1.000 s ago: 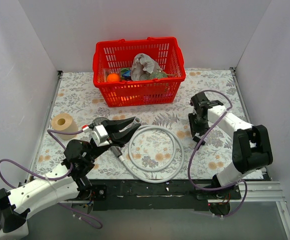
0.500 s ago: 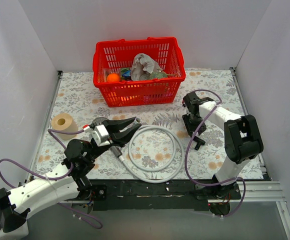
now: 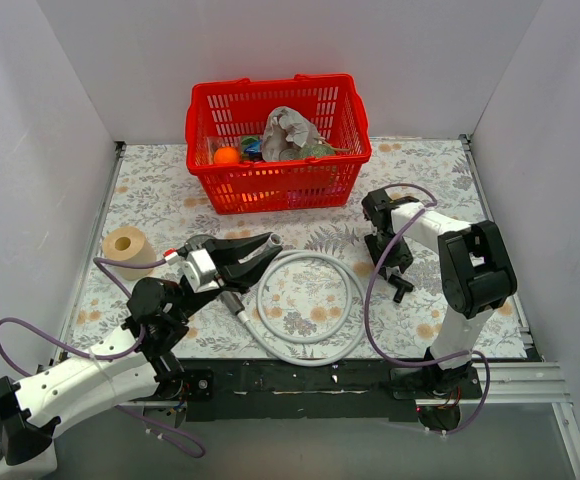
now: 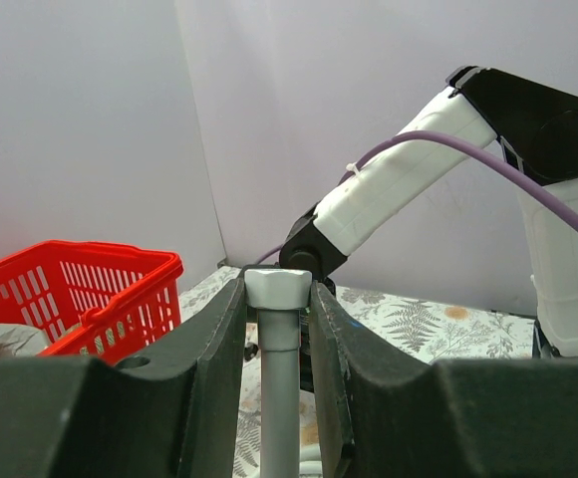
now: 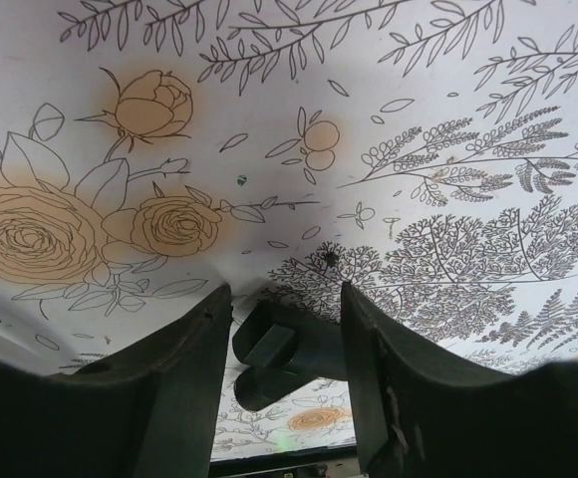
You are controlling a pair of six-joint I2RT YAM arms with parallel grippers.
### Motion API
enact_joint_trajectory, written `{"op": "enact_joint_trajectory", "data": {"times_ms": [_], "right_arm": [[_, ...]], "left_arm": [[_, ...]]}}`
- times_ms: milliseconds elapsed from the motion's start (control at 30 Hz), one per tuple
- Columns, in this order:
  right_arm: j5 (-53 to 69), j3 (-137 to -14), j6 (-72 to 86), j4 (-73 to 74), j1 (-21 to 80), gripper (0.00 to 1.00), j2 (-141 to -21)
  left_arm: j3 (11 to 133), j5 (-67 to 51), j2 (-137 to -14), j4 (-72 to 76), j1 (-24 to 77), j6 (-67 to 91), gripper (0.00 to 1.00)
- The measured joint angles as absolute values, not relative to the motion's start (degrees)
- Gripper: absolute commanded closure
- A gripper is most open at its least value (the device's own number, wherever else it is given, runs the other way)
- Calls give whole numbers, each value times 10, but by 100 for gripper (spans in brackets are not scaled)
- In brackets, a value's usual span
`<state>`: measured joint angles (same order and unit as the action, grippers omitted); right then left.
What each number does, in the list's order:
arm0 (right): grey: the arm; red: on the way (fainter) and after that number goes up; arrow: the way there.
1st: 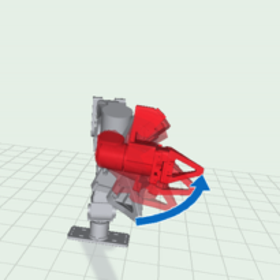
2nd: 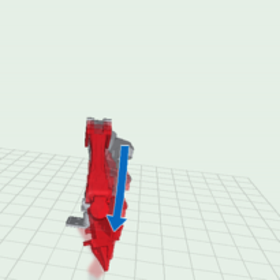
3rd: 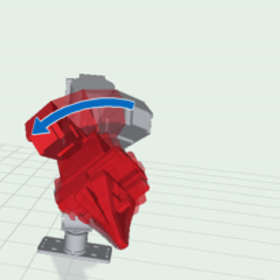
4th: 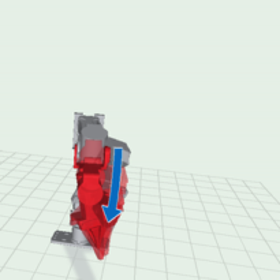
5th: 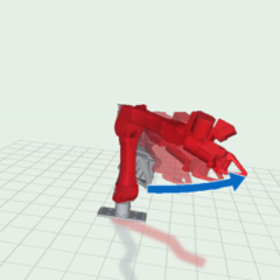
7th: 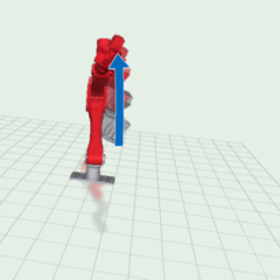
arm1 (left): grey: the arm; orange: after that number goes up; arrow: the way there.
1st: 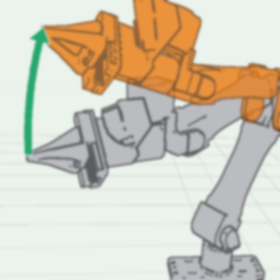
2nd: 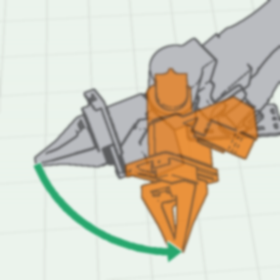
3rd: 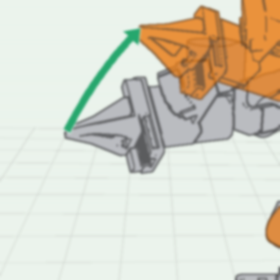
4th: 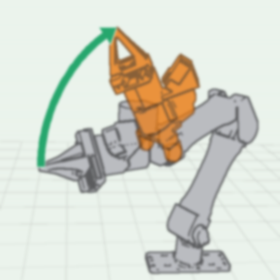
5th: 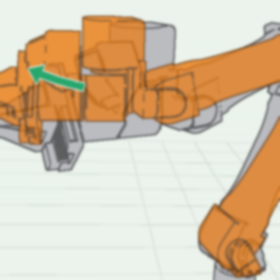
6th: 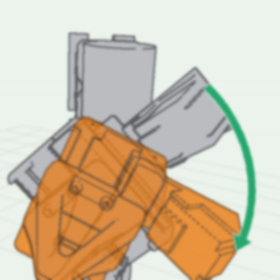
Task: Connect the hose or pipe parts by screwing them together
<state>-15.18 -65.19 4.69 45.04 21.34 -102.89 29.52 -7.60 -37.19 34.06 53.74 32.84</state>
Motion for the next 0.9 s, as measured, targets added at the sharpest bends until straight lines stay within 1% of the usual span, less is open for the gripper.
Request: {"op": "enact_joint_trajectory", "data": {"times_ms": [133,233,367,467,600,900], "right_arm": [[-154,-652,54,451,215,50,-1030],[-155,-652,63,452,215,50,-1031],[-166,-652,75,456,213,36,-1030],[-169,-649,77,458,206,32,-1022],[-158,-632,75,457,199,29,-1002],[-128,-599,70,449,199,29,-971]], "left_arm": [[300,-76,-371,339,537,326,100],[301,-77,-370,338,537,324,100],[301,-81,-368,335,537,323,100],[301,-84,-366,331,537,319,100],[302,-88,-361,329,537,317,100],[310,-99,-357,315,537,308,100]]}}
